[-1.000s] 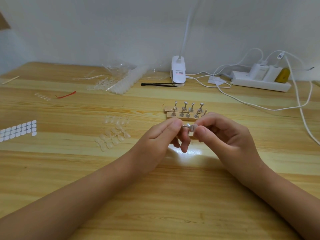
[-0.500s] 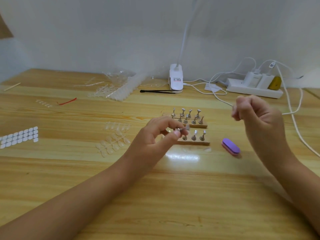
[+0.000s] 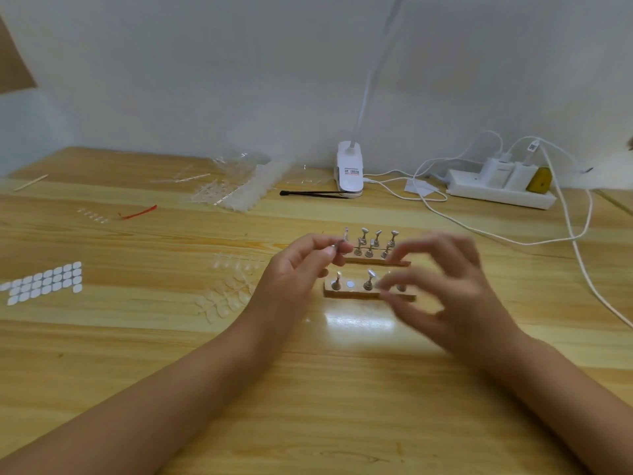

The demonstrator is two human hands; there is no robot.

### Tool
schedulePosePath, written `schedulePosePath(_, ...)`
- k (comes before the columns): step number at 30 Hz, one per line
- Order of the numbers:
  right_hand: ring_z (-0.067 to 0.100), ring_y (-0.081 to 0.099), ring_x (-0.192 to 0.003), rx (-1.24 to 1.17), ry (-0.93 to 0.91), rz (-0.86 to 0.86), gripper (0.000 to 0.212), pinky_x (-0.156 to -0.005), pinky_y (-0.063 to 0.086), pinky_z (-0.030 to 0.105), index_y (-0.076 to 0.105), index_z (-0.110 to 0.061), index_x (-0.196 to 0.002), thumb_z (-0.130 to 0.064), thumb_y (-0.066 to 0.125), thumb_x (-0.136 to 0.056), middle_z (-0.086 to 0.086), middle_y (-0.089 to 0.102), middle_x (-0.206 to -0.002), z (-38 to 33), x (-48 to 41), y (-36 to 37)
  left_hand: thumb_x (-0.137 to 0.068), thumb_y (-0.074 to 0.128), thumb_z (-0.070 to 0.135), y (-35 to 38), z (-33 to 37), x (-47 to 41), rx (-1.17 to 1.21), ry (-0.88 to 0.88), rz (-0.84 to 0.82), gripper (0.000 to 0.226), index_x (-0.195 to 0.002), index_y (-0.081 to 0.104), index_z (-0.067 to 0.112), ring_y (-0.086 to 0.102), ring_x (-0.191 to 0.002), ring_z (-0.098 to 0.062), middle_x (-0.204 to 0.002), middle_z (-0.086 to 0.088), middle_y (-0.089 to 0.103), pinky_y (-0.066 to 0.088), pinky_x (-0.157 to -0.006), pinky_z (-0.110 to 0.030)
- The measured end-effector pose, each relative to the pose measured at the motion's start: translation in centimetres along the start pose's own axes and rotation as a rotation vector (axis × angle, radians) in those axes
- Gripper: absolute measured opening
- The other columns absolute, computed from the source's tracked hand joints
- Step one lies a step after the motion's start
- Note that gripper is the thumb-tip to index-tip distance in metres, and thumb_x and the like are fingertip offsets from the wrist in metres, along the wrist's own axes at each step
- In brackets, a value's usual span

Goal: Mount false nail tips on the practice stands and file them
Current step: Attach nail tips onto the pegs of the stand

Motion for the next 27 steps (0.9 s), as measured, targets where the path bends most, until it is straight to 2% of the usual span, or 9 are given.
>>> schedulePosePath(2, 0.023, 0.046, -0.115, 0.114, -0.157, -0.134, 0.021, -0.093, 0.04, 0.04, 0.079, -0.023, -0.088, -0.037, 0.064, -0.088, 0.002, 0.067, -0.11, -0.9, 0.4, 1.0, -0.083, 0.047, 0.027, -0.5, -0.2, -0.2, 0.087, -0.04, 0.038, 0.028, -0.072, 0.073, 0.031, 0.06, -0.083, 0.0, -0.077, 0.016, 0.065, 0.044, -0.082, -0.022)
schedulePosePath(8, 0.022, 0.04, -0.119, 0.125, 0.006, -0.261, 0.026, -0.094, 0.031, 0.036, 0.077, -0.027, -0.083, -0.044, 0.057, -0.087, 0.001, 0.064, -0.116, -0.4, 0.8, 1.9, -0.074, 0.054, 0.027, -1.0, -0.1, -0.1, 0.175, -0.042, 0.052, 0.018, -0.064, 0.069, 0.03, 0.057, -0.078, -0.002, -0.076, 0.012, 0.063, 0.044, -0.085, -0.027)
schedulePosePath(11, 0.021, 0.04, -0.116, 0.095, 0.097, -0.271, 0.013, -0.09, 0.031, 0.039, 0.075, -0.026, -0.077, -0.039, 0.074, -0.077, 0.001, 0.063, -0.114, -0.5, 0.7, 1.8, -0.077, 0.055, 0.028, -0.9, 0.0, -0.1, 0.149, -0.034, 0.052, 0.02, -0.067, 0.071, 0.033, 0.059, -0.081, -0.001, -0.076, 0.014, 0.065, 0.044, -0.087, -0.029)
schedulePosePath(14, 0.021, 0.044, -0.111, 0.059, 0.166, -0.266, 0.015, -0.085, 0.037, 0.043, 0.073, -0.021, -0.073, -0.025, 0.087, -0.07, 0.001, 0.063, -0.111, -1.0, 0.6, 2.0, -0.082, 0.053, 0.029, -0.7, 0.2, 0.0, 0.13, -0.012, 0.045, 0.023, -0.071, 0.072, 0.035, 0.062, -0.083, -0.002, -0.079, 0.014, 0.067, 0.045, -0.086, -0.027)
schedulePosePath(17, 0.013, 0.047, -0.102, -0.206, 0.348, -0.163, 0.012, -0.088, 0.037, 0.029, 0.07, -0.021, -0.074, -0.017, 0.082, -0.074, -0.008, 0.06, -0.102, -0.7, 0.2, 1.3, -0.095, 0.053, 0.023, -0.3, 0.2, 0.3, 0.124, 0.017, 0.008, 0.023, -0.082, 0.071, 0.029, 0.069, -0.088, -0.01, -0.086, 0.004, 0.073, 0.052, -0.079, -0.02)
schedulePosePath(19, 0.008, 0.055, -0.087, -0.566, 0.54, -0.03, 0.007, -0.079, 0.043, 0.017, 0.07, -0.024, -0.076, -0.021, 0.076, -0.078, -0.008, 0.063, -0.087, -0.1, -0.1, 0.4, -0.101, 0.048, 0.012, 0.3, 0.1, 0.5, 0.151, 0.013, -0.059, 0.021, -0.094, 0.067, 0.016, 0.072, -0.096, -0.017, -0.1, -0.002, 0.076, 0.055, -0.081, -0.021)
schedulePosePath(21, 0.005, 0.061, -0.07, -0.883, 0.649, 0.083, 0.002, -0.066, 0.049, 0.017, 0.069, -0.022, -0.08, -0.021, 0.07, -0.079, -0.004, 0.069, -0.077, 0.3, -0.1, 0.1, -0.101, 0.049, 0.01, 1.0, 0.0, 0.8, 0.215, -0.02, -0.156, 0.017, -0.101, 0.066, 0.008, 0.069, -0.108, -0.021, -0.113, -0.006, 0.074, 0.054, -0.09, -0.025)
schedulePosePath(25, 0.005, 0.068, -0.071, -0.968, 0.654, 0.095, 0.012, -0.064, 0.052, 0.014, 0.059, -0.009, -0.091, -0.001, 0.064, -0.085, -0.001, 0.074, -0.083, 0.2, 0.1, 0.6, -0.09, 0.06, 0.014, 1.9, -0.3, 1.2, 0.318, -0.095, -0.246, 0.02, -0.104, 0.071, 0.005, 0.065, -0.117, -0.025, -0.12, -0.013, 0.071, 0.051, -0.099, -0.028)
schedulePosePath(27, 0.01, 0.069, -0.074, -0.948, 0.672, 0.094, 0.014, -0.066, 0.053, 0.018, 0.062, -0.013, -0.096, -0.005, 0.066, -0.085, 0.004, 0.073, -0.084, 0.4, 0.3, 0.8, -0.088, 0.063, 0.016, 1.9, -0.4, 1.1, 0.33, -0.117, -0.243, 0.021, -0.103, 0.073, 0.006, 0.065, -0.117, -0.024, -0.119, -0.012, 0.071, 0.05, -0.101, -0.028)
Point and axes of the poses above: each hand's wrist, its own x-axis away from the middle knuckle, its own y-axis out of the palm, z = x × y, the point moved 4 cm from there along -x, towards the middle knuckle
